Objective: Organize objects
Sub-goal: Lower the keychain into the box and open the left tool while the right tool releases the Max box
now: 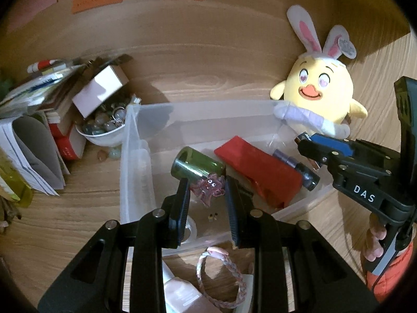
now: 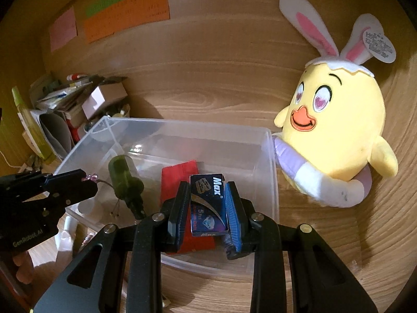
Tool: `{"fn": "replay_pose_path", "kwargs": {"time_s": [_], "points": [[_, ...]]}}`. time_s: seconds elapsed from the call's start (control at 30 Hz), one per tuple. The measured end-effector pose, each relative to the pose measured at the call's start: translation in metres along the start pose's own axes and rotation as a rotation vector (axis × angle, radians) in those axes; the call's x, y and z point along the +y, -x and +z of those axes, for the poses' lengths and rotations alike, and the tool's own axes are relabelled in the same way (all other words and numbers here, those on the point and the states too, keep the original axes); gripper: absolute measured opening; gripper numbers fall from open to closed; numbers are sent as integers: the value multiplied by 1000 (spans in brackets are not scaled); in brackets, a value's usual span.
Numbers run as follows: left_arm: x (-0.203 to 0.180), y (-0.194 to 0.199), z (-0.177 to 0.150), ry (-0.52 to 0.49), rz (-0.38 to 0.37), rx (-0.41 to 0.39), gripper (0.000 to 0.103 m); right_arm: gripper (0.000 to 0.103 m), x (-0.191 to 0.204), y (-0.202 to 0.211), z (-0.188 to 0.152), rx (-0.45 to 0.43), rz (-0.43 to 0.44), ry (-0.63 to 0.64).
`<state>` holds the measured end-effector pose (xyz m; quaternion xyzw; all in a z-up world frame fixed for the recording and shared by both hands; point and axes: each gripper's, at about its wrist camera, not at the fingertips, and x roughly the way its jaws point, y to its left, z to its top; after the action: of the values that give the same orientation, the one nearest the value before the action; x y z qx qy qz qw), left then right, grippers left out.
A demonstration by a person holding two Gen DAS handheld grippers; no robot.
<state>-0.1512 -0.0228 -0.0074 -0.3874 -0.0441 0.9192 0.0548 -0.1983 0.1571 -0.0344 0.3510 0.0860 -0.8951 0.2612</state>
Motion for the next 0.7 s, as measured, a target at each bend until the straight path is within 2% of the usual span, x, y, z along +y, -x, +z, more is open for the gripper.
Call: {"fn": "replay_pose_path", "kwargs": {"time_s": [0.23, 0.33, 0.43, 0.5, 0.6, 0.7], "points": [[-4, 0, -3, -22, 13, 4, 28, 25, 5, -8, -2, 26, -18, 23], [-5, 6, -3, -25, 17, -14, 38, 25, 8, -12, -3, 38, -24, 34], [-5, 16, -2, -21, 26, -47, 53, 25, 10, -15, -4, 47, -28, 43], [-4, 23, -2, -14, 34, -70, 68, 25, 11, -18, -5, 55, -28, 46], [-3, 31, -1, -7, 50, -89, 78, 25, 11, -20, -4, 58, -29, 45], [0, 37, -1, 3, 51, -93, 81, 25, 11, -20, -4, 59, -29, 42]]}}
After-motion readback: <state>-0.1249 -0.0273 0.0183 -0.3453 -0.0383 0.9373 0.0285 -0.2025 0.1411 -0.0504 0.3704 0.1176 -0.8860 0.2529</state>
